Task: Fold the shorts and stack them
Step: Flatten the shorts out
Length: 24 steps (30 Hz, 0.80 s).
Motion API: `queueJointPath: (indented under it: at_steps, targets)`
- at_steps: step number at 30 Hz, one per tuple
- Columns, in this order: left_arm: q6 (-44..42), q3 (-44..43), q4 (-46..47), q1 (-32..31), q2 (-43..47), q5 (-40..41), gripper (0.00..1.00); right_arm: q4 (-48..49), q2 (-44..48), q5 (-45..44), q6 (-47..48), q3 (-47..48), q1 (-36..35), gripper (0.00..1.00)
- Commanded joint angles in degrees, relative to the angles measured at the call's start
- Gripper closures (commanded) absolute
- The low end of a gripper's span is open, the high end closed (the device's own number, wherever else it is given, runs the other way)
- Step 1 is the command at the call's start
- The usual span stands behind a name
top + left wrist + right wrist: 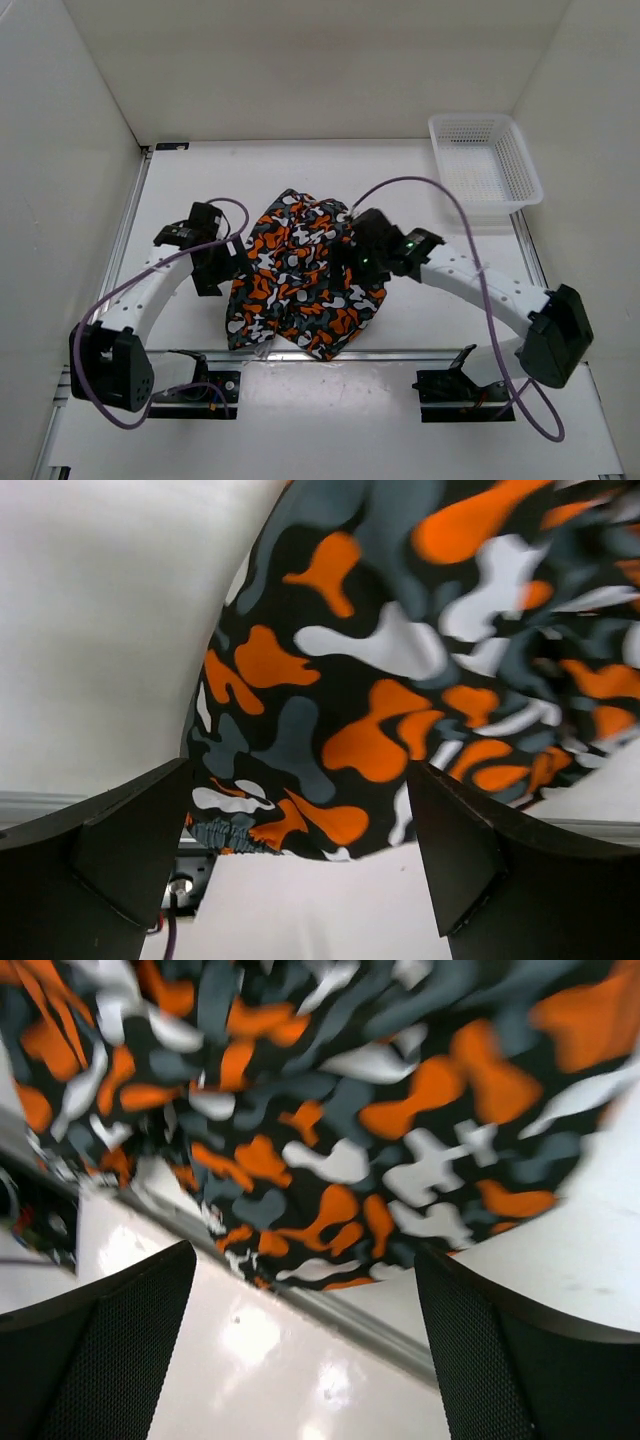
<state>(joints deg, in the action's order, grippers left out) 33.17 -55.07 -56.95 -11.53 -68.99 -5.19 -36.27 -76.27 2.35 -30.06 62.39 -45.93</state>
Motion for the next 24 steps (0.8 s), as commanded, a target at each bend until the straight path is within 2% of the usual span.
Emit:
queueJointPath:
  at_steps: [1, 5, 8, 10, 12, 13, 14, 15, 16, 17, 19, 22, 24]
  targets:
    - [4.36, 1.98, 5.35, -2.69, -3.76, 0.52, 0.0, -0.12, -5.63, -0.15, -3.94, -1.83, -6.52, 0.06]
    - [5.15, 1.46, 8.16, -4.81, -11.75, 2.11, 0.0, 0.41, -14.67, -0.67, -4.65, -0.08, -13.38, 0.05]
    - [5.15, -0.12, 9.22, -5.35, -17.21, 2.81, 0.03, 0.94, -18.64, -2.34, -5.27, 1.15, -14.79, 0.06]
    - [5.15, -0.91, 9.22, -5.96, -18.45, 3.34, 0.22, 3.39, -19.88, -3.05, -5.27, 0.28, -14.8, 0.12]
    - [5.15, -2.41, 9.22, -5.96, -18.46, 3.35, 0.45, 5.5, -20.75, -3.66, -5.27, 0.28, -14.8, 0.25]
    - [5.15, -3.11, 9.22, -6.48, -18.46, 3.35, 0.77, 6.12, -22.07, -4.19, -5.79, -0.33, -14.8, 0.31]
    - [5.15, -5.03, 8.18, -7.27, -17.94, 4.3, 0.85, 6.13, -22.86, -4.89, -5.8, -0.34, -14.8, 0.38]
    - [4.63, -6.27, 7.12, -7.8, -17.93, 5.44, 0.9, 6.73, -23.65, -4.9, -5.8, -0.34, -14.8, 0.56]
    - [4.63, -8.89, 4.94, -8.68, -17.41, 7.72, 0.9, 7.52, -25.31, -6.2, -5.8, -0.34, -14.8, 0.65]
    - [4.63, -10.31, 3.79, -8.69, -17.41, 8.61, 0.9, 7.53, -26.81, -7.0, -5.8, 0.18, -14.19, 0.83]
    - [4.01, -14.6, 1.5, -9.29, -16.88, 10.2, 0.9, 7.53, -27.35, -8.93, -4.75, 0.88, -13.14, 0.99]
    - [2.6, -19.53, -3.33, -10.43, -16.17, 13.53, 0.9, 4.2, -24.12, -15.17, -3.43, 1.59, -9.45, 0.99]
    - [2.6, -25.33, -7.36, -12.19, -15.65, 18.08, 0.9, 3.14, -18.85, -17.63, -2.2, 1.59, -4.97, 0.99]
